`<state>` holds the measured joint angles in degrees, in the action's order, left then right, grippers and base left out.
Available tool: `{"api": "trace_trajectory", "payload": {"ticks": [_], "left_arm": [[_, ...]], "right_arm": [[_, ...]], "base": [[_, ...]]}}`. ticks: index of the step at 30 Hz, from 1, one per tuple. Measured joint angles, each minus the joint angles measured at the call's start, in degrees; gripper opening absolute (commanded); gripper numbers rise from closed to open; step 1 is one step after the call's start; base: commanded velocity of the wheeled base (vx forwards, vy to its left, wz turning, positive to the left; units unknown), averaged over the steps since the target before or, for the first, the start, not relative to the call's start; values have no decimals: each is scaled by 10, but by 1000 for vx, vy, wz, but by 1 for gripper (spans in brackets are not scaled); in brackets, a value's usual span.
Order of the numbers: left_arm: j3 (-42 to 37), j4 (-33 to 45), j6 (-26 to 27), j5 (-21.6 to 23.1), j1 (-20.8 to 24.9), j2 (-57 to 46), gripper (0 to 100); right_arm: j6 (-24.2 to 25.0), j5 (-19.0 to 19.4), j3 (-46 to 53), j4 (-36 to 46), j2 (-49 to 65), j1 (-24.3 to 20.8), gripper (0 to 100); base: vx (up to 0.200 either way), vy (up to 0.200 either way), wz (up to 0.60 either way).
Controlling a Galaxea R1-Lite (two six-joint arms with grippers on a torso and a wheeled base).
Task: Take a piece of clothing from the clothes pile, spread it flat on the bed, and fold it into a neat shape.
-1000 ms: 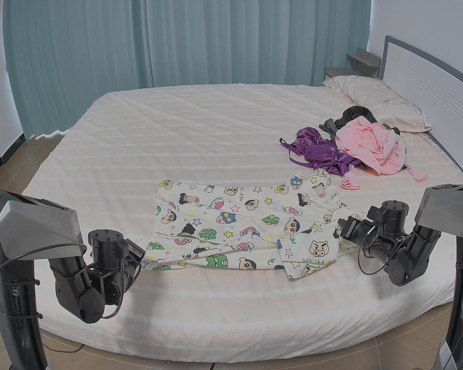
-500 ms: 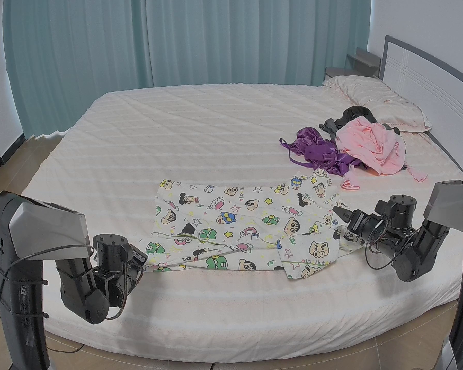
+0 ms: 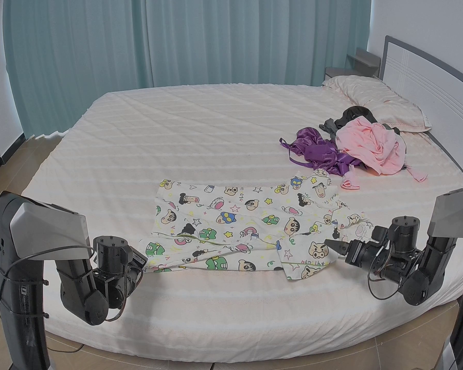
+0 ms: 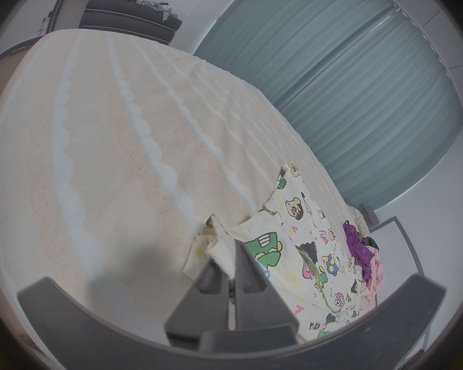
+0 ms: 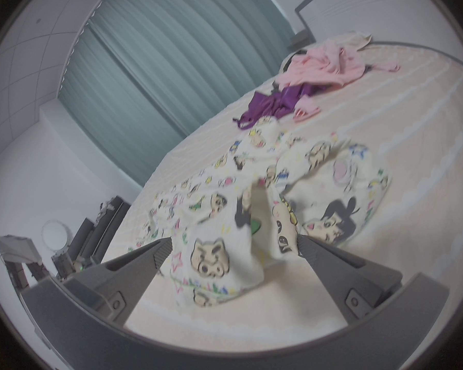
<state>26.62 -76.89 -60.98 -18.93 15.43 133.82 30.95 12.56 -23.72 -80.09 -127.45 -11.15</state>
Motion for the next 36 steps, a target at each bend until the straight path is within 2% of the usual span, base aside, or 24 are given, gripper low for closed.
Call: {"api": "trace_trajectory", "payload": {"ticks": [12, 25, 36], "left_arm": [[-6, 0, 0, 0, 0, 0, 0], [-9, 0, 1, 0, 0, -1, 0], [-10, 0, 2, 0, -1, -2, 0]], "right_arm": [[-14, -2, -1, -14, -41, -11, 100], [-22, -31, 9, -19, 40, 9, 100], [-39, -34, 37, 0, 47, -41, 100]], "base": [[0, 0, 0], [0, 0, 0], [0, 0, 0]]}}
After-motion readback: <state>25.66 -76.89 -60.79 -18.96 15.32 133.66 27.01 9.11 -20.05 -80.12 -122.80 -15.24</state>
